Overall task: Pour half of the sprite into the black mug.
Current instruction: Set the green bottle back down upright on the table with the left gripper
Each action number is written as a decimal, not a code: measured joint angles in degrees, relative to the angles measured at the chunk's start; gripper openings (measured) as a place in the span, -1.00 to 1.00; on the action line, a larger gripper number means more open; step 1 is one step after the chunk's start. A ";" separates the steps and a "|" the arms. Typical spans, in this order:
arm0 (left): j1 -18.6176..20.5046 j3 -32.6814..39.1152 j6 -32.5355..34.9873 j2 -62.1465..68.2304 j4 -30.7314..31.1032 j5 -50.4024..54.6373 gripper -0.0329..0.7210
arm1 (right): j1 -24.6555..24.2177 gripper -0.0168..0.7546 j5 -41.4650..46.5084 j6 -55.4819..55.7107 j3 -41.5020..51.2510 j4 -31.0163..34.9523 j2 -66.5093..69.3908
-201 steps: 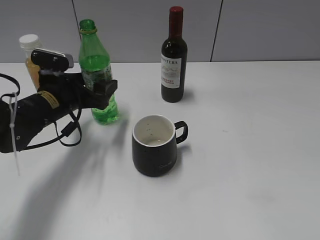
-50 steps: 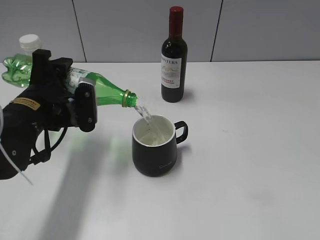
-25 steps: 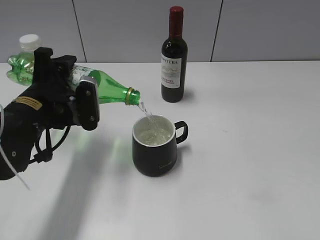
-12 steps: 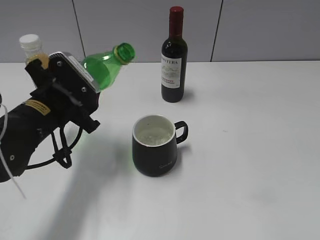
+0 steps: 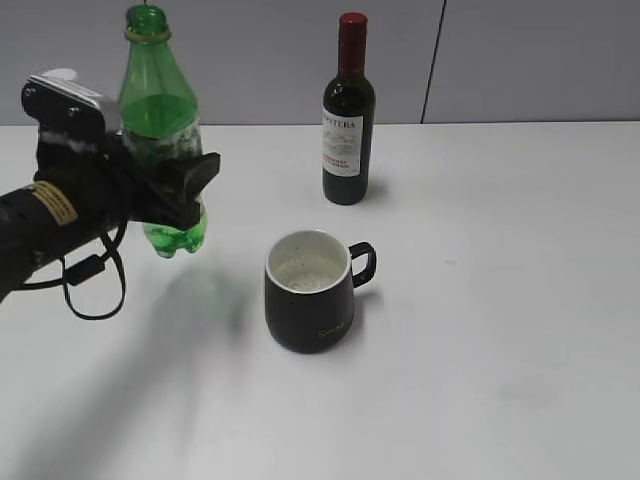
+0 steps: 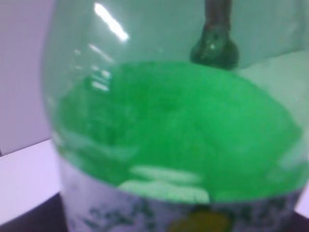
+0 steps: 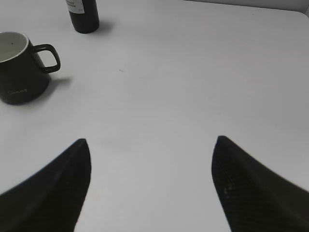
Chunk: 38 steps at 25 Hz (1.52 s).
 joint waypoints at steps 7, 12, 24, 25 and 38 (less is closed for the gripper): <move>3.74 -6.82 -6.07 4.39 6.21 -0.31 0.31 | 0.00 0.52 0.00 0.00 0.00 0.00 0.00; 3.74 -12.46 -6.38 9.40 6.27 0.23 0.30 | 0.00 0.52 0.00 0.00 0.00 0.00 0.00; 2.78 -20.75 -7.09 19.44 6.13 0.53 0.30 | 0.00 0.52 0.00 0.00 0.00 0.00 0.00; 2.74 -20.88 -7.16 20.02 6.13 0.57 0.30 | 0.00 0.52 0.00 0.00 0.00 0.00 0.00; 2.52 -21.27 -7.39 22.35 5.44 -0.95 0.65 | 0.00 0.52 0.00 0.00 0.00 0.00 0.00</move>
